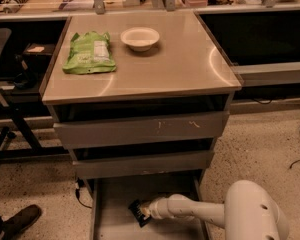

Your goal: Pick rxbar blueberry from bottom drawer and place on counter

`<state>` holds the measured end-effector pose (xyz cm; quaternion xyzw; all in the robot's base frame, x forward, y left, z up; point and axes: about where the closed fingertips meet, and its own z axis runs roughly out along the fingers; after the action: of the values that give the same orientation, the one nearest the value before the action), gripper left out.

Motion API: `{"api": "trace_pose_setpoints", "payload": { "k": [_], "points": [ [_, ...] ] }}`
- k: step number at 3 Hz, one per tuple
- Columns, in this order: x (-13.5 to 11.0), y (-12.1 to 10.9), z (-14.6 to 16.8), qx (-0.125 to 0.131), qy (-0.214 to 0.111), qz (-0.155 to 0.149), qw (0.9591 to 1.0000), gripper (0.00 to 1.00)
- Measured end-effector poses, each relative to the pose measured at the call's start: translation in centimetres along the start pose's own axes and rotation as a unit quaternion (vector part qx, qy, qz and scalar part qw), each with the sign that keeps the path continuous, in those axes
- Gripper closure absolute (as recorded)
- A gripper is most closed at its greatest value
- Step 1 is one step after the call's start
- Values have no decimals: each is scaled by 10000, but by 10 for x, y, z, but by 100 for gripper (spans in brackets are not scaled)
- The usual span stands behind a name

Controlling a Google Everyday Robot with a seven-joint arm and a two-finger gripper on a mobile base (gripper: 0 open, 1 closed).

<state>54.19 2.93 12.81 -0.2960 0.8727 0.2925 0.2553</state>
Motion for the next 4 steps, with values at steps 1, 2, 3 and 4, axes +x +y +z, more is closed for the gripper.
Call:
{"api": "trace_pose_setpoints", "payload": {
  "k": [1, 2, 3, 4],
  "points": [
    [0, 0, 0, 0, 0, 0, 10000, 11],
    [0, 0, 0, -1, 0, 0, 10000, 0],
    [0, 0, 0, -1, 0, 0, 10000, 0],
    [2, 3, 2, 100, 59, -12, 9999, 0]
  ]
}}
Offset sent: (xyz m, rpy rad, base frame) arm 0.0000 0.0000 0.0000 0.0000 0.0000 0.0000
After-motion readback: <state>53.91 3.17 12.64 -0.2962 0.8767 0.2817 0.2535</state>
